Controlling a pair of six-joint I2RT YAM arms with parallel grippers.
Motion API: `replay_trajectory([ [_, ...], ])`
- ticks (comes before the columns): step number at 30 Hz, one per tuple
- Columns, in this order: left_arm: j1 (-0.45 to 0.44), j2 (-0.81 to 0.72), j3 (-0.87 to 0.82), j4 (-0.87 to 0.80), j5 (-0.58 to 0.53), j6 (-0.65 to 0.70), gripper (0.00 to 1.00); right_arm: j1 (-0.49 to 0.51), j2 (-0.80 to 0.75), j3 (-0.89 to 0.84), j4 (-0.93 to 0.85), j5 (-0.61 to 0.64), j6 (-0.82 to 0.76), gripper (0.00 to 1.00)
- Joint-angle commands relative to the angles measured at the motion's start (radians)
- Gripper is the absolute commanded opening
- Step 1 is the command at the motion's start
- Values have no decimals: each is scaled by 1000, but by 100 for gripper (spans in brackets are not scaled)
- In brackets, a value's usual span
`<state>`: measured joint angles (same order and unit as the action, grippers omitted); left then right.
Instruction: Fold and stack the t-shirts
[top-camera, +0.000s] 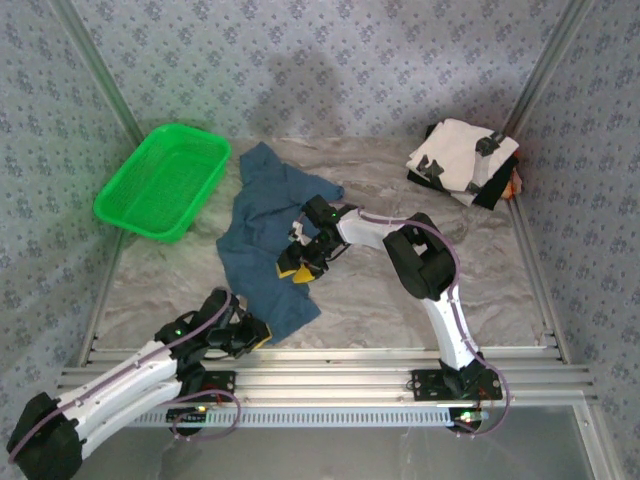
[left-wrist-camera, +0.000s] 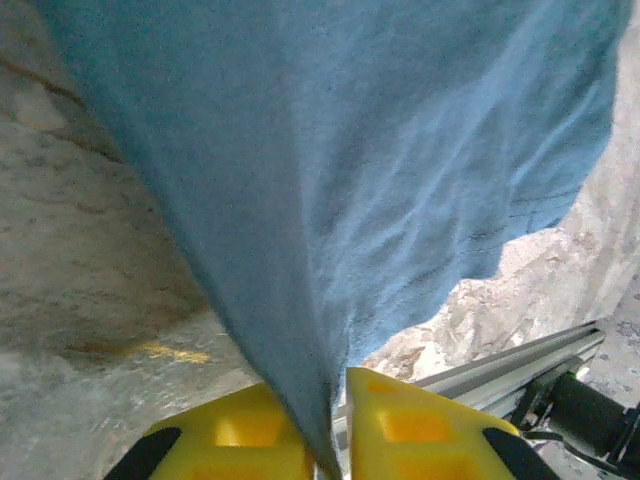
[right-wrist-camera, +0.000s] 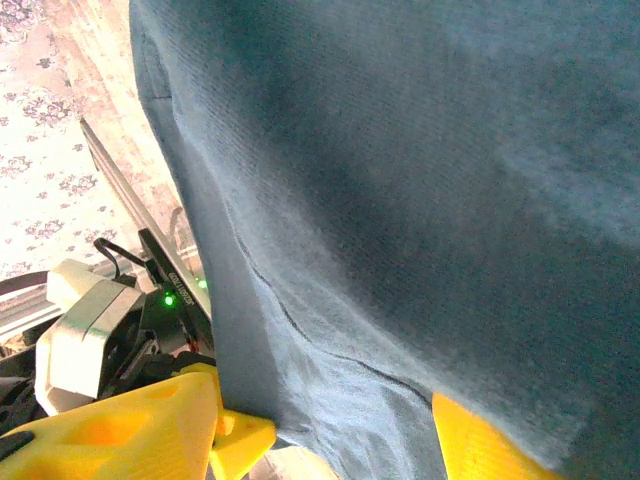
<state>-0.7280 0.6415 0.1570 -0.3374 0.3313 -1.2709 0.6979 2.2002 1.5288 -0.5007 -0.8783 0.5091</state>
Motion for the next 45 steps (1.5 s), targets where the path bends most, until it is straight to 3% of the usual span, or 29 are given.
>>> replay_trajectory([
  [1,-6,11,28,-13,15,3,4,-11,35,13,-25,43,7,62],
  [2,-6,14,44,-40,2,16,0,-13,31,11,-18,38,13,64],
  [7,27,-50,232,-330,-130,88,0,-59,-68,22,-6,82,3,75],
  [11,177,-110,399,-585,-217,140,0,-135,-156,71,-94,192,-49,79],
  [14,292,-105,525,-686,-288,216,0,-193,-180,112,-160,305,-71,79],
  [19,391,-43,678,-708,-344,299,0,-261,-91,243,-264,407,-118,78],
  [23,403,-13,779,-733,-427,332,0,-244,-39,310,-324,458,-170,74],
  [27,426,12,838,-721,-433,344,0,-209,-26,296,-346,499,-213,70],
  [31,429,4,870,-769,-500,347,0,-181,-2,296,-343,493,-239,66],
  [41,448,-3,844,-745,-483,344,0,-69,40,291,-347,496,-262,62],
  [45,452,6,849,-749,-482,353,0,-29,69,309,-443,589,-278,59],
])
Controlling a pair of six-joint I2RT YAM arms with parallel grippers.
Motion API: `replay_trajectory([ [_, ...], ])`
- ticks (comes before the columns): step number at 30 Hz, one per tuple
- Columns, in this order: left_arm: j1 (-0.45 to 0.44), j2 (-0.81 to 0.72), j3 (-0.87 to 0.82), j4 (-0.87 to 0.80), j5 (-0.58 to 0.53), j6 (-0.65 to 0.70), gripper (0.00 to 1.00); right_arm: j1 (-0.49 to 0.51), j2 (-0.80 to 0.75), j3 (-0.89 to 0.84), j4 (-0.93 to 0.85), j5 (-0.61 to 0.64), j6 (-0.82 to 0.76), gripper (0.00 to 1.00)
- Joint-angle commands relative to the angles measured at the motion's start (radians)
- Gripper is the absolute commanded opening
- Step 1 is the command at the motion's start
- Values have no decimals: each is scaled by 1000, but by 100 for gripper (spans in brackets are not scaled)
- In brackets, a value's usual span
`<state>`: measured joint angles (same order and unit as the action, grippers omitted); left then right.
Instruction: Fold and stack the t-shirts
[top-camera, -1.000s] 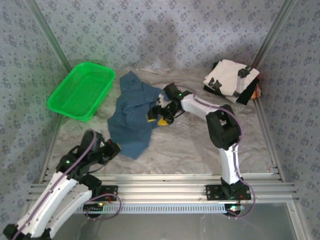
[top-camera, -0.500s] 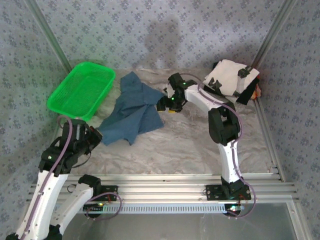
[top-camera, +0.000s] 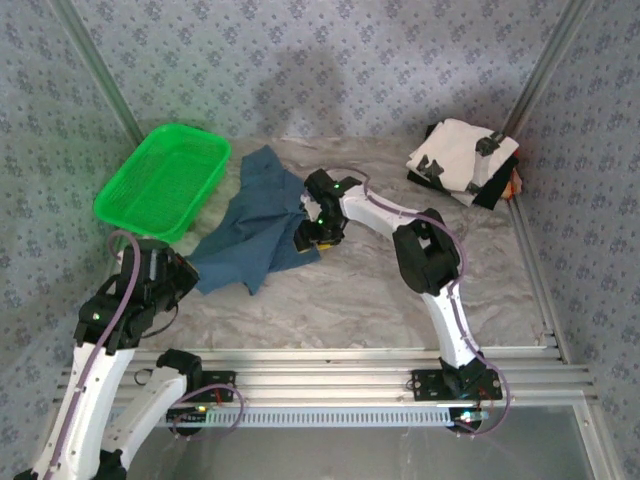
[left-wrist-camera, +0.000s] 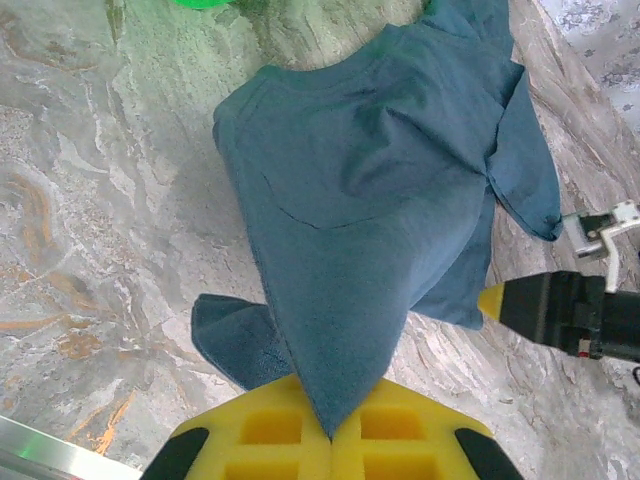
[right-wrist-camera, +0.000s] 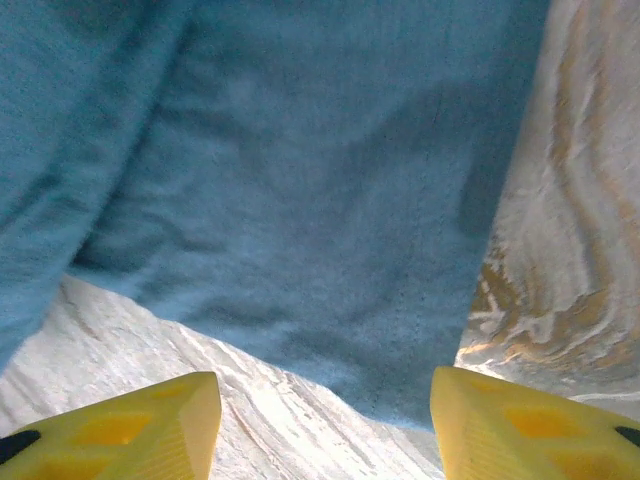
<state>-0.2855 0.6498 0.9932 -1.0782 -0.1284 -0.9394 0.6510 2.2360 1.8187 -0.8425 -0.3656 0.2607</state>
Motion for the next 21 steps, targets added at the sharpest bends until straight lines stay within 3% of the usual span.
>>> replay_trajectory([
  [1,11,-3,13,-6,-24,22,0,20,33,11,-95,88,-27,58],
  [8,31,5,18,-6,-30,43,0,36,53,-2,-61,89,17,54],
  [10,41,4,21,-10,-37,48,0,34,62,-9,-53,71,50,45],
  [16,98,11,45,-24,-33,95,0,-12,43,-66,30,66,148,3],
  [21,155,32,94,-40,-28,152,0,-74,-66,-155,74,109,167,0],
])
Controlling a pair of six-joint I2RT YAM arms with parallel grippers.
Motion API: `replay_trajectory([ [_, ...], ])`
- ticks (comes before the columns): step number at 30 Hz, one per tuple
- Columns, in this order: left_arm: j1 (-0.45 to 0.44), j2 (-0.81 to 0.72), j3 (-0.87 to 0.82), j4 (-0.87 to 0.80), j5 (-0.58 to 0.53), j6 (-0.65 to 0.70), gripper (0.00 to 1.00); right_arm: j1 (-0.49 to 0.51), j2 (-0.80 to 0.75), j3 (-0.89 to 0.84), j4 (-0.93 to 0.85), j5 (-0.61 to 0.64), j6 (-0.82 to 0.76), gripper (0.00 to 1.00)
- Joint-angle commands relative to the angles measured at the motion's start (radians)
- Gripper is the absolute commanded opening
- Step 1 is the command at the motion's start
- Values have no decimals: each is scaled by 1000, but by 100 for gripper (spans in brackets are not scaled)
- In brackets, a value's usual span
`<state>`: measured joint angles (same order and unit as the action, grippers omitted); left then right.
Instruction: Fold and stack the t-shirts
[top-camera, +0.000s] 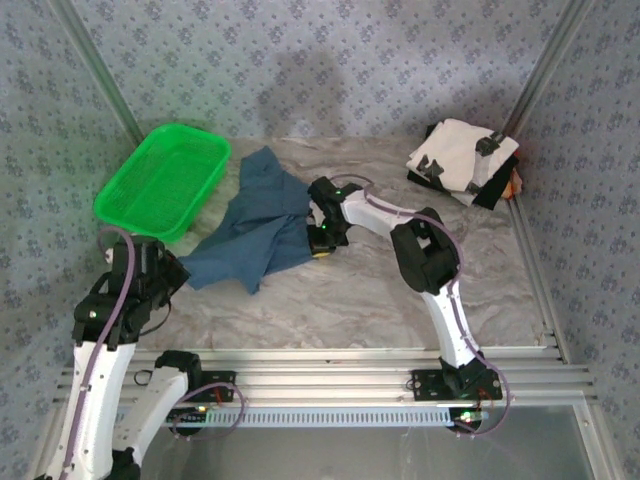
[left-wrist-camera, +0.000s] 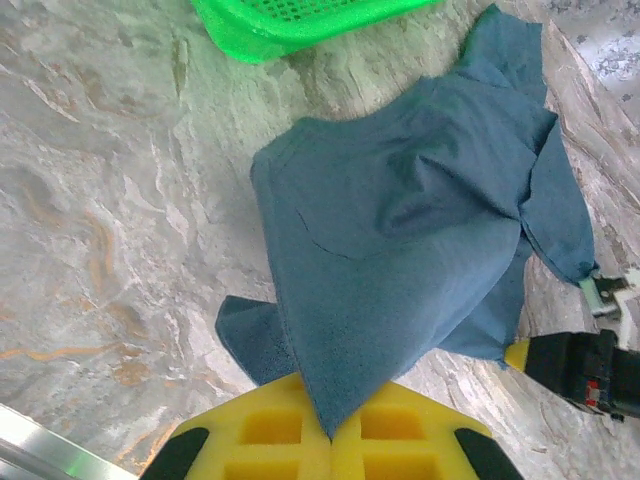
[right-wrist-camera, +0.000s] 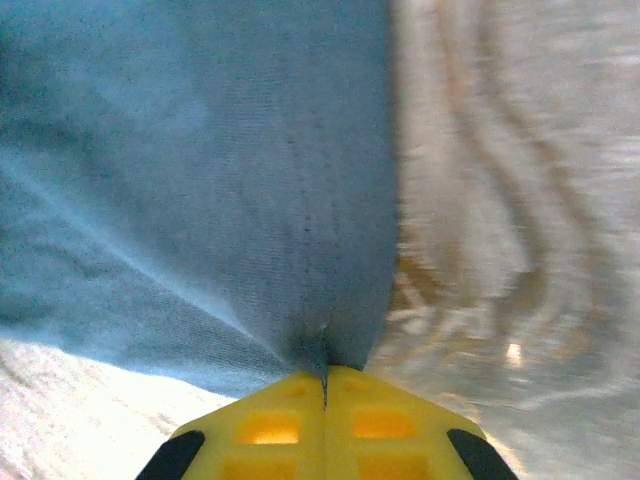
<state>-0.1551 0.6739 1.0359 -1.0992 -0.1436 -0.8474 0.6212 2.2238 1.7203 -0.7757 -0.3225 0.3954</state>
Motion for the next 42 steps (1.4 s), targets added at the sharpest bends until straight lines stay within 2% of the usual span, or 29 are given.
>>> replay_trajectory([
  [1,34,13,62,-22,-12,72,0,-57,-74,-76,11,69,31,0],
  [8,106,45,104,-35,-4,135,0,-143,-209,-245,21,88,5,0],
  [16,206,63,122,-88,-5,190,0,-195,-298,-392,50,106,16,0],
  [21,225,59,114,-81,16,184,0,-237,-358,-449,54,113,22,0],
  [25,226,43,90,-51,50,169,0,-266,-431,-511,98,29,-2,0],
  [28,226,32,63,-11,93,158,0,-265,-423,-500,38,-53,-39,16],
  [31,226,25,18,55,180,142,0,-274,-460,-515,31,-58,-21,36],
  [33,223,10,-19,101,235,126,0,-293,-479,-504,50,-57,-9,46],
  [37,217,-29,-63,126,252,116,0,-310,-423,-383,53,-74,-41,56],
  [42,216,-42,-76,115,268,133,0,-291,-251,-180,30,-74,-79,61],
])
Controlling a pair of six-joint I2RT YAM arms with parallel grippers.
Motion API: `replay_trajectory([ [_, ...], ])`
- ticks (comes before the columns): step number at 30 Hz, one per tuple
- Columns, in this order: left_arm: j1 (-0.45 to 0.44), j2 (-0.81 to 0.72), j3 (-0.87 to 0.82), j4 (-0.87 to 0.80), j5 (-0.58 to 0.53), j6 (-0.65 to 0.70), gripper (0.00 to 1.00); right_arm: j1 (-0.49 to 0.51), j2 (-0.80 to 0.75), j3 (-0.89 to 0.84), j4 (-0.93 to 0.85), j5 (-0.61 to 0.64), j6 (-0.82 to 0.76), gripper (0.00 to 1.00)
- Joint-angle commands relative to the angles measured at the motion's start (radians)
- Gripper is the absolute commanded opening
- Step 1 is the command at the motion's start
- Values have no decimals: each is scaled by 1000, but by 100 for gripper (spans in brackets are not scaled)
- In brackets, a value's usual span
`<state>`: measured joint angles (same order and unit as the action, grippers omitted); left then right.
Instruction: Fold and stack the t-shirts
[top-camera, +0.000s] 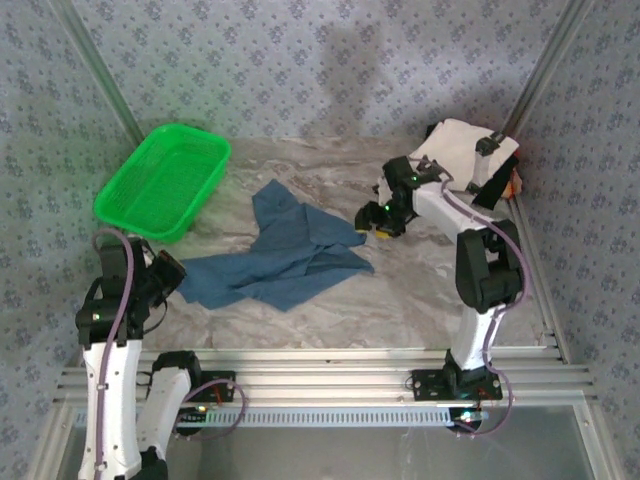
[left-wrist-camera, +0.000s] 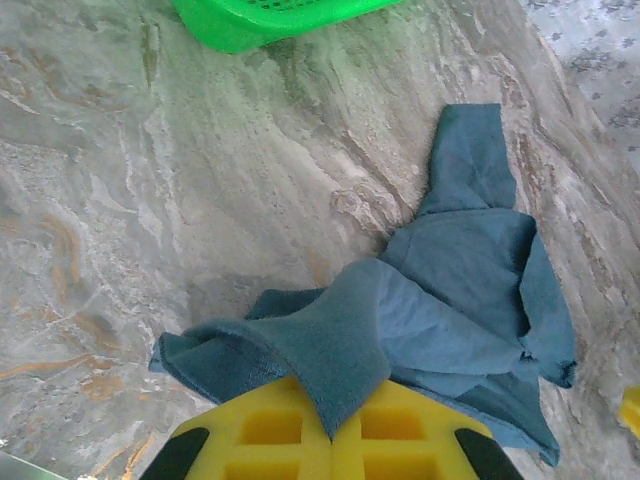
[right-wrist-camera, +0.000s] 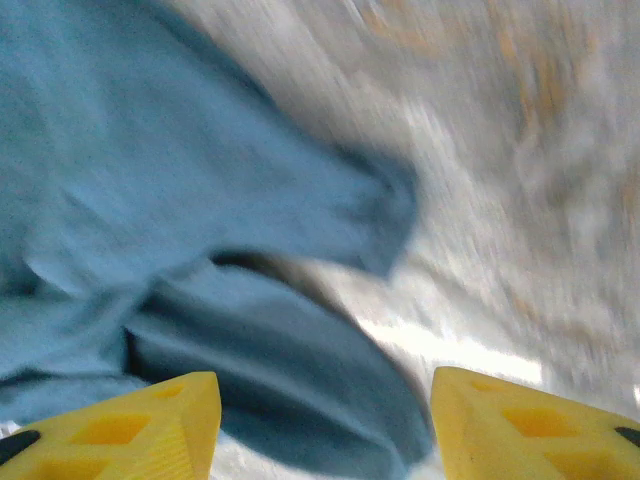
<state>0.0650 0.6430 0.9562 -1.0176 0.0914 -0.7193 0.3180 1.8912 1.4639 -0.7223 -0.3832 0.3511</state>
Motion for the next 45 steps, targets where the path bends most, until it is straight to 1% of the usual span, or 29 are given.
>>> replay_trajectory([
  [1,-4,-14,6,29,29,9,0,14,119,118,-36,-9,-34,61],
  [5,-5,-22,14,19,30,19,0,28,233,235,-65,-3,-24,61],
  [7,-4,-23,20,7,23,27,0,48,271,277,-107,34,-28,60],
  [10,-4,-28,24,-5,14,33,0,66,290,269,-126,84,-25,59],
  [14,-4,-29,27,-14,-5,41,0,82,314,245,-151,157,-24,55],
  [15,-5,-30,30,-15,-8,41,0,84,324,245,-150,183,-26,51],
  [16,-5,-28,32,-13,-10,44,0,86,332,246,-156,195,-24,45],
  [17,-5,-25,36,-13,-15,47,0,85,337,245,-147,206,-14,37],
  [19,-4,-19,46,-17,-27,58,0,72,338,242,-114,205,6,19],
  [21,-4,-10,56,-21,-36,68,0,53,325,235,-66,192,34,8],
  [23,-3,-6,69,-23,-46,76,0,28,300,226,-16,176,60,1],
  [29,-2,6,102,-34,-78,103,0,-72,130,148,200,106,120,0],
  [32,0,6,107,-31,-91,113,0,-138,87,164,268,-5,174,0],
  [34,2,7,109,-30,-98,118,0,-170,80,202,274,-87,201,0],
  [37,4,13,111,-25,-102,122,0,-195,70,257,259,-162,209,0],
  [45,7,24,119,-21,-123,139,0,-242,48,348,281,-291,293,0],
])
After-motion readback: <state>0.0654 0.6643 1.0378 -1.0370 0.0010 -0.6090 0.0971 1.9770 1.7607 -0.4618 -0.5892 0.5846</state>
